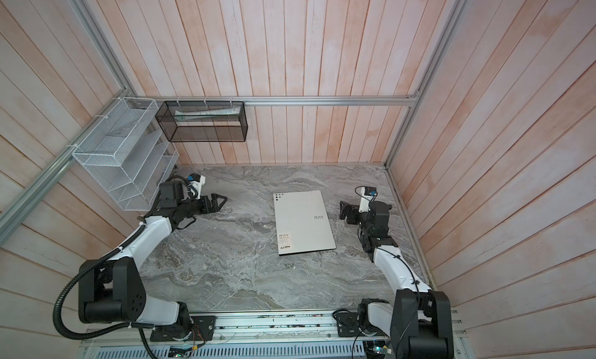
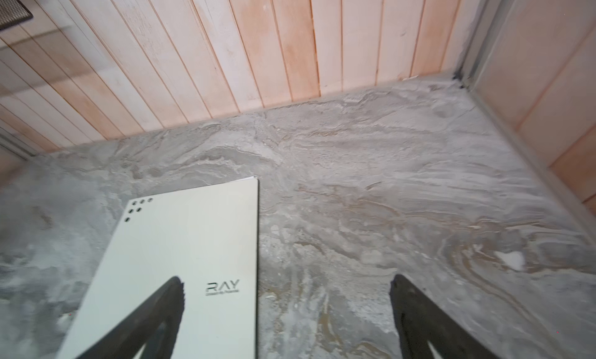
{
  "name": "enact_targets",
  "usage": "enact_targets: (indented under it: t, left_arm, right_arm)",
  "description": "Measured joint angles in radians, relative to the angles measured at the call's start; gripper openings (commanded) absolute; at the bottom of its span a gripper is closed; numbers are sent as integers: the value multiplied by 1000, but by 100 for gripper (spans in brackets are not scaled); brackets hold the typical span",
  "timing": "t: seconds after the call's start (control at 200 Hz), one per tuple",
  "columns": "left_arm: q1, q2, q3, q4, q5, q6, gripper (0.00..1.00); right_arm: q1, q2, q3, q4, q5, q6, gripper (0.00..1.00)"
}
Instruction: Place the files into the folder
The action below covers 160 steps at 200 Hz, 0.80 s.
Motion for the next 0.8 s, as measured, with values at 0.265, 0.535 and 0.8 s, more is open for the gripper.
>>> enact_targets:
  t: [0.265, 0.535, 0.8]
  left_arm:
    - [84, -134, -423, 457, -5, 19, 100]
    - [106, 14, -446, 745, -2, 32, 100]
    - [113, 23, -484, 949, -20, 17, 100]
  right_arm:
    - [-62, -6, -153, 238, 111, -98, 98]
    - [-150, 9, -303, 467, 68, -50, 98]
    - [-198, 45, -352, 633, 14, -17, 98]
